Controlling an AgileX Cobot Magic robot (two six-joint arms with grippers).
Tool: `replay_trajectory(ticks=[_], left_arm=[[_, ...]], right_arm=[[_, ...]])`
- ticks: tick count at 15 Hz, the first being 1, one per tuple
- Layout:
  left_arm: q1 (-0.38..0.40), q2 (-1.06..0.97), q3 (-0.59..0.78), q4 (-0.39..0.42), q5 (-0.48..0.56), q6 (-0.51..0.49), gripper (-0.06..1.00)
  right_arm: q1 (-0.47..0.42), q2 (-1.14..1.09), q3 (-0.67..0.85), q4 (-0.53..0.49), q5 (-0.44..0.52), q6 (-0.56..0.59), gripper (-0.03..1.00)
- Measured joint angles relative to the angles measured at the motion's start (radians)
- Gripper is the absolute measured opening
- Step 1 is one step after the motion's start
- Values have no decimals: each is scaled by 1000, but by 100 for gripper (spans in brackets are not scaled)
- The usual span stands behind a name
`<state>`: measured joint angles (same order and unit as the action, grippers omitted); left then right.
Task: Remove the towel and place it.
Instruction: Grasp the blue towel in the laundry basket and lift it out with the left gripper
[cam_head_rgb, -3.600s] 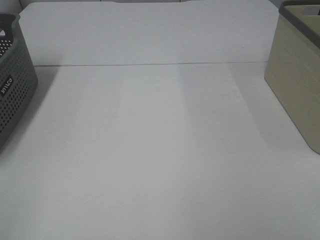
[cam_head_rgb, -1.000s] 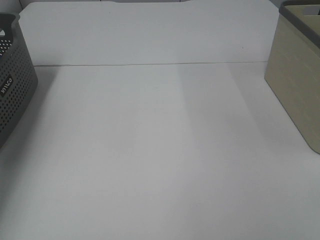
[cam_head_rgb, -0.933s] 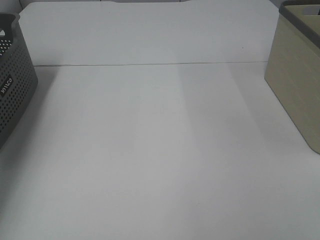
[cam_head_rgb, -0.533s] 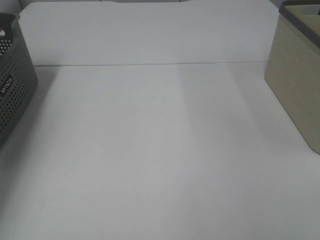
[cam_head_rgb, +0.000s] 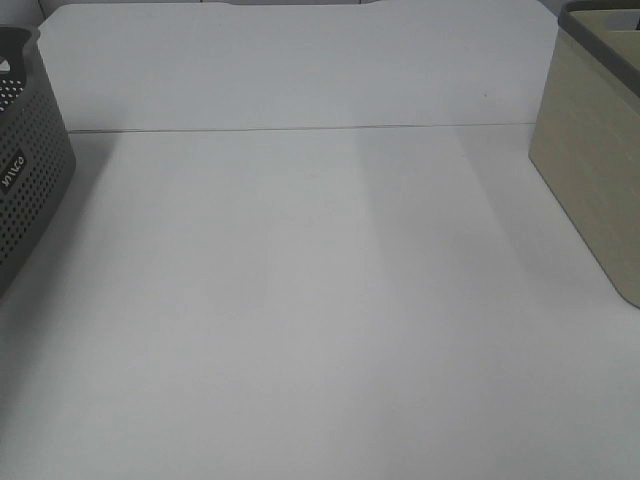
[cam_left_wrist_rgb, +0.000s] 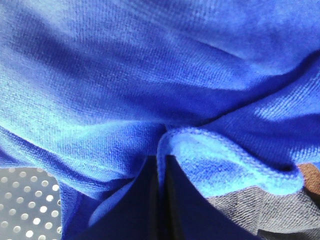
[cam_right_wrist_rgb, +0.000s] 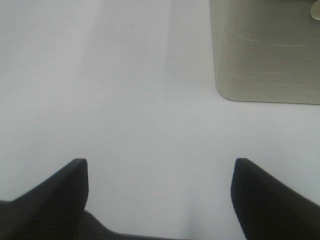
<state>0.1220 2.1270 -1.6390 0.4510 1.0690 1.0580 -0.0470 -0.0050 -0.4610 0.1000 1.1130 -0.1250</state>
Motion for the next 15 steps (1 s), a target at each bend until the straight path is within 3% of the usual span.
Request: replay_trajectory(ticks=[3,5,9,15], left_arm=[[0,-4,0,0,14,-16,0],[-2,-34,-32,-19,27,-85,0],[-5,-174,-193,-165,130,-156,0],[-8,-438,-326,-343,142,-164,0]], right_arm=[[0,0,0,0,0,0,77],[0,0,0,0,0,0,77],[0,0,0,0,0,0,77],[0,0,0,0,0,0,77]])
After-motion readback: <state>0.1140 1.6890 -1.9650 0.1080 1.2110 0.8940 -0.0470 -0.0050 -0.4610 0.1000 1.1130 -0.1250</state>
